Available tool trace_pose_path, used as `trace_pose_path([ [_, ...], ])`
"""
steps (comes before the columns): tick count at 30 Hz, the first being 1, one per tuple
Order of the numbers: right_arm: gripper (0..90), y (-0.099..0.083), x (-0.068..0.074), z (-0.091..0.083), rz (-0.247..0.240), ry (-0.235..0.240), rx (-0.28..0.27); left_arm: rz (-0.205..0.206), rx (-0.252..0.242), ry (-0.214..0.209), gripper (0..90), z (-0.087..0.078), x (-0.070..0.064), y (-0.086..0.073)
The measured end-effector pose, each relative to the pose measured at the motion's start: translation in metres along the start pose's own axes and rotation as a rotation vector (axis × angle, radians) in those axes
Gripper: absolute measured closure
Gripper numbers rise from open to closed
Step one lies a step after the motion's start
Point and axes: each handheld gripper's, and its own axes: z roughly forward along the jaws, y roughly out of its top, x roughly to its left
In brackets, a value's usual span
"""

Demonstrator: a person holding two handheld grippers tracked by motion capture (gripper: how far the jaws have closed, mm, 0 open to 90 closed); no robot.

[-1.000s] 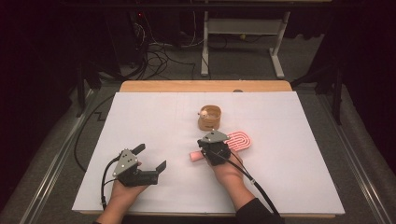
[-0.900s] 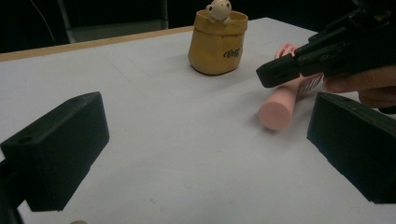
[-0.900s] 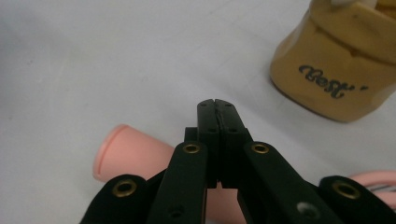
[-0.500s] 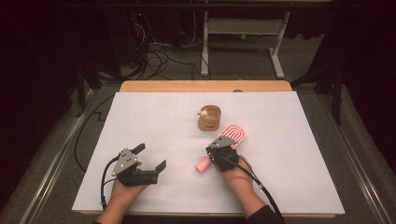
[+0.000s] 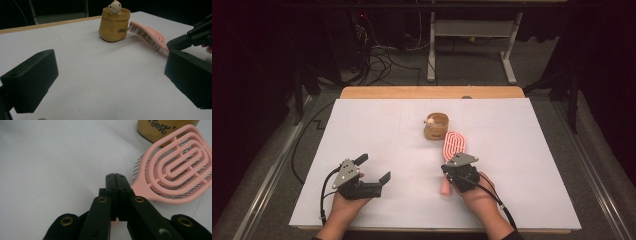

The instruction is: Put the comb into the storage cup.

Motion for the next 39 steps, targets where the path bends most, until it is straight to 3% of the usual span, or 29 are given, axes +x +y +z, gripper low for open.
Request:
trace_pose_path([
  [9, 90.0, 0.003, 0.008, 0.004, -0.056, 0.021, 0.043, -0.001, -0.005, -0.003, 0.0, -0.001, 0.0, 0.0],
  [16, 90.0, 0.003, 0.009, 0.005, -0.068, 0.034, 0.063, -0.002, -0.009, -0.003, 0.0, -0.001, 0.0, 0.0],
  [26, 90.0, -0.005, 0.0, -0.007, -0.087, 0.06, 0.122, -0.002, -0.01, -0.005, 0.0, -0.001, 0.0, 0.0],
  [39, 90.0, -0.02, -0.012, -0.024, -0.098, 0.042, 0.168, 0.0, -0.006, -0.005, 0.0, -0.001, 0.0, 0.0],
])
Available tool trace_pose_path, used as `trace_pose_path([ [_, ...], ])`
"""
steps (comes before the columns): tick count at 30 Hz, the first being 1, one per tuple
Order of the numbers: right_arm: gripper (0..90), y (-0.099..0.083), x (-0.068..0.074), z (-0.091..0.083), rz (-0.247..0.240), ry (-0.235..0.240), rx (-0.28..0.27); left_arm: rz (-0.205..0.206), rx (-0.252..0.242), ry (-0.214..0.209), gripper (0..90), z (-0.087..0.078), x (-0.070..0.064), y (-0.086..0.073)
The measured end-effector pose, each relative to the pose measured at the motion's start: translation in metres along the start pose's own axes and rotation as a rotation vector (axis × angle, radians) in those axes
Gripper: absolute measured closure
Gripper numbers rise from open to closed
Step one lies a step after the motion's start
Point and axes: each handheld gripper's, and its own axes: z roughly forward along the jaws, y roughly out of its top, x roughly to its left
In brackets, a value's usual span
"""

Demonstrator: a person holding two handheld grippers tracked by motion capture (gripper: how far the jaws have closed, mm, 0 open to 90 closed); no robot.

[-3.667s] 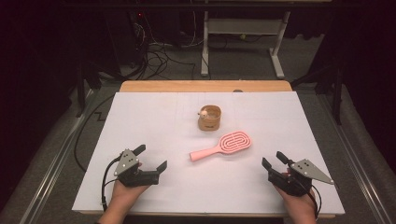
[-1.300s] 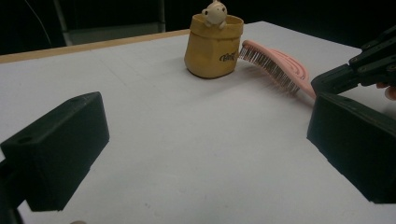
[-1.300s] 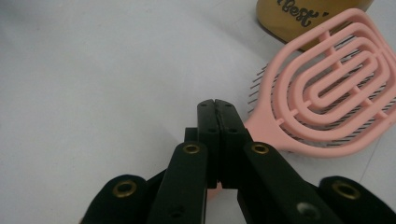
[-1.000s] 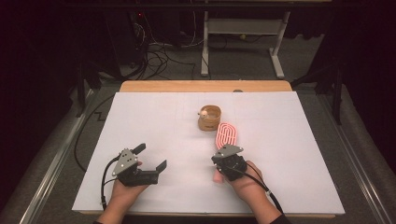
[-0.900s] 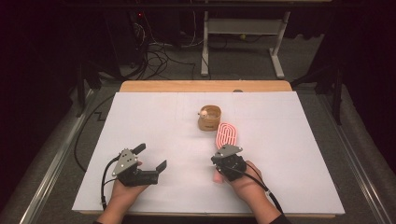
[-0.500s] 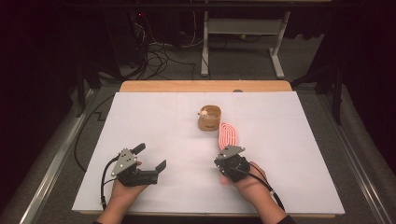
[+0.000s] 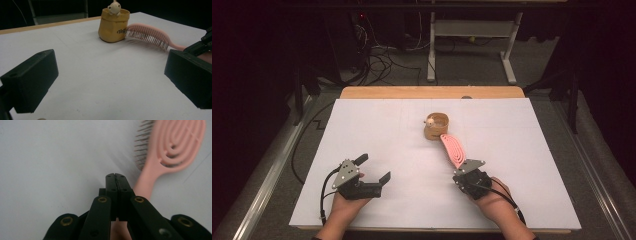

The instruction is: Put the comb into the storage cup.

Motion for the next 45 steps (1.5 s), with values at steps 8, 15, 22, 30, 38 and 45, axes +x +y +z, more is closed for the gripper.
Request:
trace_pose_path([
  [8, 90.0, -0.01, -0.007, -0.009, 0.019, -0.006, -0.002, 0.001, 0.002, 0.001, 0.0, 0.001, -0.001, 0.0],
  [15, 88.0, -0.009, -0.004, -0.017, 0.03, 0.03, -0.088, 0.001, 0.003, 0.002, 0.0, 0.001, -0.001, 0.0],
  [22, 74.3, -0.011, -0.014, -0.027, 0.066, 0.046, -0.162, 0.002, 0.003, 0.001, 0.0, 0.0, -0.001, 0.0],
  [30, 41.3, -0.016, -0.024, -0.028, 0.099, 0.096, -0.17, 0.003, 0.004, 0.0, 0.0, 0.001, -0.001, 0.0],
  [38, 17.1, -0.019, -0.027, -0.025, 0.122, 0.091, -0.18, 0.003, 0.005, 0.0, 0.0, 0.001, -0.001, 0.0],
  [45, 0.0, -0.016, -0.03, -0.022, 0.107, 0.096, -0.171, 0.001, 0.004, -0.001, 0.0, 0.0, -0.001, 0.0],
])
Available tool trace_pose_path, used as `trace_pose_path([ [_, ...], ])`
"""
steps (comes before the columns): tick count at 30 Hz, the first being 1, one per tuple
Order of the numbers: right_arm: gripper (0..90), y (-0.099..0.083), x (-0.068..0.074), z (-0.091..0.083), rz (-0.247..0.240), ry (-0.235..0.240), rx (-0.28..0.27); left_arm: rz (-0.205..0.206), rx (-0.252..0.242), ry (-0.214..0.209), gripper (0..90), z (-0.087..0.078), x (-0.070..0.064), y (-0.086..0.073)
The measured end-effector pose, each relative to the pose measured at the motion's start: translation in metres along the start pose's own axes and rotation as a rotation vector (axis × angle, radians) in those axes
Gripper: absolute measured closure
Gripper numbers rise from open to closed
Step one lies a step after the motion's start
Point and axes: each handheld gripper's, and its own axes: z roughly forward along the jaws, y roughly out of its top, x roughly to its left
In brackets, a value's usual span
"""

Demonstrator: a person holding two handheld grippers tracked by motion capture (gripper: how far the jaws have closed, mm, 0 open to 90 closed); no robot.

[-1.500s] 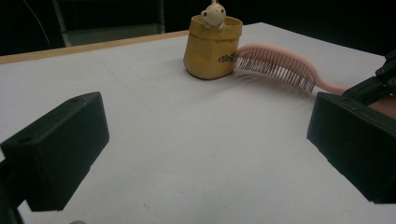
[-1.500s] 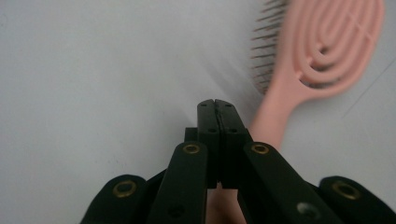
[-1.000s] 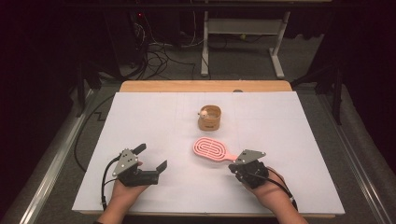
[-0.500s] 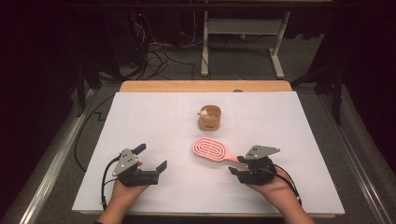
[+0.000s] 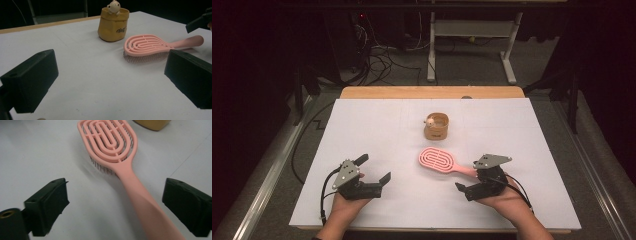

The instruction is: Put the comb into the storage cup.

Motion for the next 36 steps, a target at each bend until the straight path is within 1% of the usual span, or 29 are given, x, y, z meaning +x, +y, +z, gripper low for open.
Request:
trace_pose_path([
  [12, 0.0, 0.004, -0.002, 0.001, -0.024, 0.004, 0.012, 0.001, -0.003, 0.0, 0.0, 0.0, 0.0, 0.0],
  [16, 0.0, 0.007, -0.002, 0.002, -0.03, 0.01, 0.019, -0.001, 0.0, 0.003, 0.0, 0.001, 0.001, 0.0],
  [20, 0.0, 0.011, -0.003, 0.002, -0.038, 0.026, 0.026, -0.001, -0.003, 0.004, 0.0, 0.001, 0.0, 0.0],
  [26, 0.0, 0.021, -0.004, 0.004, -0.069, 0.028, 0.046, 0.002, -0.004, 0.002, 0.0, 0.0, 0.0, 0.0],
  [29, 0.0, 0.027, -0.006, 0.008, -0.082, 0.032, 0.056, -0.001, -0.006, 0.003, 0.0, 0.0, 0.0, 0.0],
  [36, 0.1, 0.043, -0.013, 0.021, -0.089, 0.06, 0.097, -0.001, -0.008, 0.002, 0.0, 0.0, 0.0, 0.0],
])
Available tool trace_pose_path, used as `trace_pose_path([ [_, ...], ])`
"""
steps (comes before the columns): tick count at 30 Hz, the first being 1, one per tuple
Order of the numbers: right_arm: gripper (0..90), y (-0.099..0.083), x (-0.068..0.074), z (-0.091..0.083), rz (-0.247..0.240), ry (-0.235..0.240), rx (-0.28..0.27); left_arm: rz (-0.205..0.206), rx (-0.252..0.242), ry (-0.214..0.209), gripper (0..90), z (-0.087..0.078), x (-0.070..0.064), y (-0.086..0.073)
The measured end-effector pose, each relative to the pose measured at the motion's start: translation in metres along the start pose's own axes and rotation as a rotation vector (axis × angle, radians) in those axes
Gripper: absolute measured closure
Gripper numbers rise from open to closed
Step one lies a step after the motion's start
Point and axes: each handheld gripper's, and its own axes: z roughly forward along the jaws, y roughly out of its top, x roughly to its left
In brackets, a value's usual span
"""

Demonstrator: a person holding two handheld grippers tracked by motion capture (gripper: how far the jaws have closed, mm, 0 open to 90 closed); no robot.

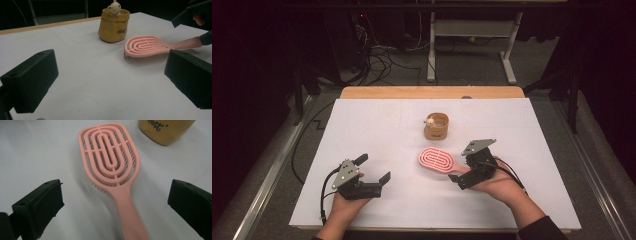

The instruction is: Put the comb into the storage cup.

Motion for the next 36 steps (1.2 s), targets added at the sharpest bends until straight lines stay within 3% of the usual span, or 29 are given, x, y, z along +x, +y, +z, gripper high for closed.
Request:
trace_pose_path([
  [20, 0.0, 0.042, -0.005, 0.041, -0.107, 0.038, 0.12, -0.001, 0.001, 0.002, 0.0, 0.0, 0.001, 0.0],
  [25, 0.7, 0.049, -0.004, 0.049, -0.129, 0.069, 0.146, -0.003, -0.002, 0.002, 0.0, -0.001, 0.001, 0.0],
  [32, 1.4, 0.051, -0.003, 0.064, -0.163, 0.065, 0.202, -0.009, -0.003, 0.0, 0.0, -0.001, 0.002, -0.001],
  [36, 3.1, 0.051, -0.003, 0.066, -0.169, 0.061, 0.206, -0.013, -0.002, 0.001, 0.0, -0.001, 0.003, -0.001],
])
